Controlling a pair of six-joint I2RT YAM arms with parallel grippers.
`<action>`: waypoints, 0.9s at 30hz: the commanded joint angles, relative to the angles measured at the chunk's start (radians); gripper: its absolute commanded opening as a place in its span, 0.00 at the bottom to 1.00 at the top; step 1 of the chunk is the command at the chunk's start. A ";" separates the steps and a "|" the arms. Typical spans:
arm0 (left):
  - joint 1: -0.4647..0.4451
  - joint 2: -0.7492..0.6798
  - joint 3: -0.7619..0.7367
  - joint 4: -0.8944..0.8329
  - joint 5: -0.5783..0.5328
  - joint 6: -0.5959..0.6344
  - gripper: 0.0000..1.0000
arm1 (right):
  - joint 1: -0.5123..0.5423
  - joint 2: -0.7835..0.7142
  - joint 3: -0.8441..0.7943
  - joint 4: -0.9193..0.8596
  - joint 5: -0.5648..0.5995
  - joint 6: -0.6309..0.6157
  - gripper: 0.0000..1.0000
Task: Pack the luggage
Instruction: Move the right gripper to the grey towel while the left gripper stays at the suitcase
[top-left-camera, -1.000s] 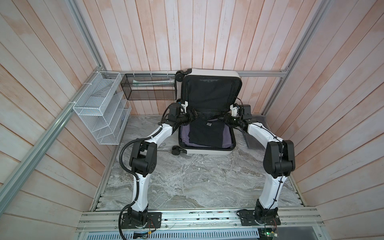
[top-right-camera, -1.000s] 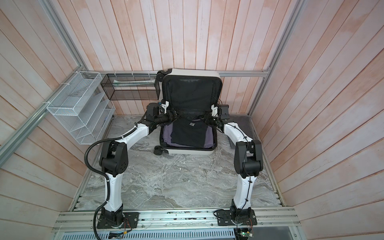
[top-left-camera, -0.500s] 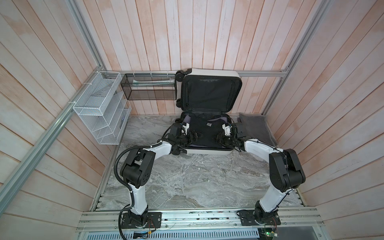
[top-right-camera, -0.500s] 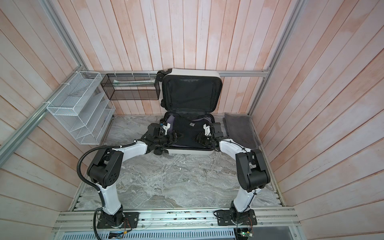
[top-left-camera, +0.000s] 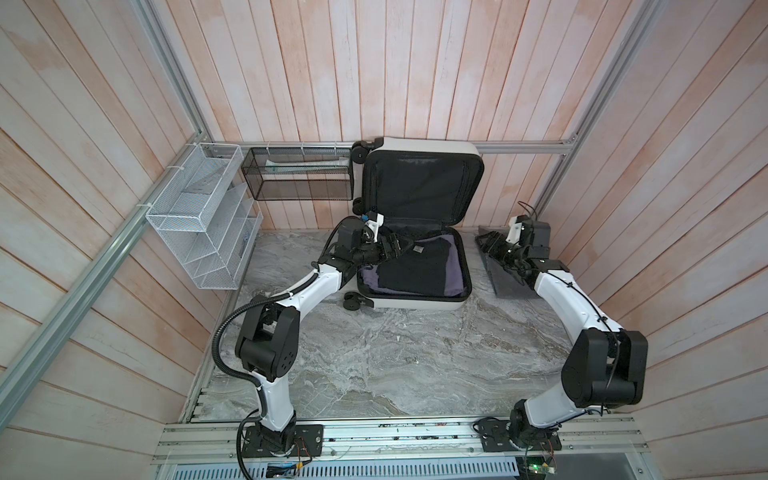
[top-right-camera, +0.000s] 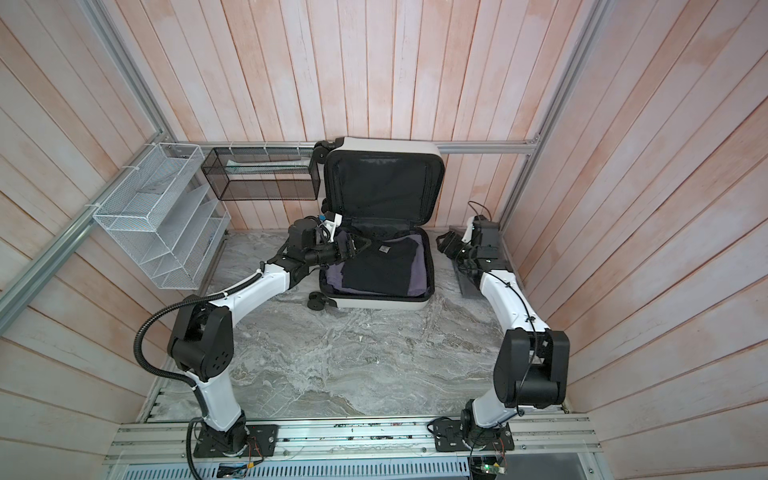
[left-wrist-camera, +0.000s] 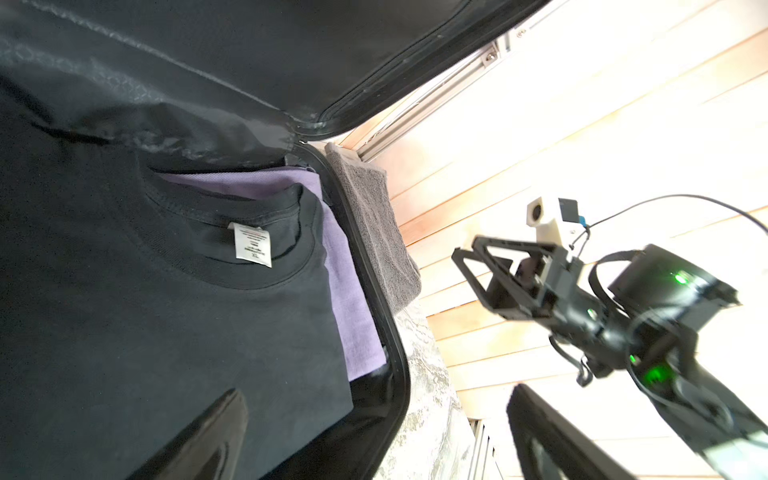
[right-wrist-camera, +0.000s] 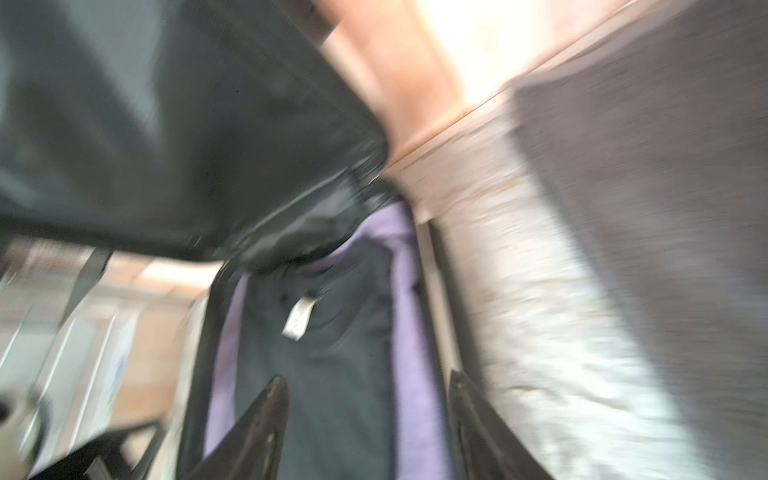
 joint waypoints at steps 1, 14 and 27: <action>0.001 -0.059 -0.008 -0.062 0.010 0.062 1.00 | -0.068 0.075 0.026 -0.104 0.160 0.016 0.63; 0.062 -0.193 -0.180 -0.071 -0.010 0.077 1.00 | -0.187 0.536 0.368 -0.153 0.122 -0.025 0.63; 0.070 -0.180 -0.171 -0.023 0.035 0.038 1.00 | -0.226 0.505 0.120 -0.209 0.113 0.058 0.63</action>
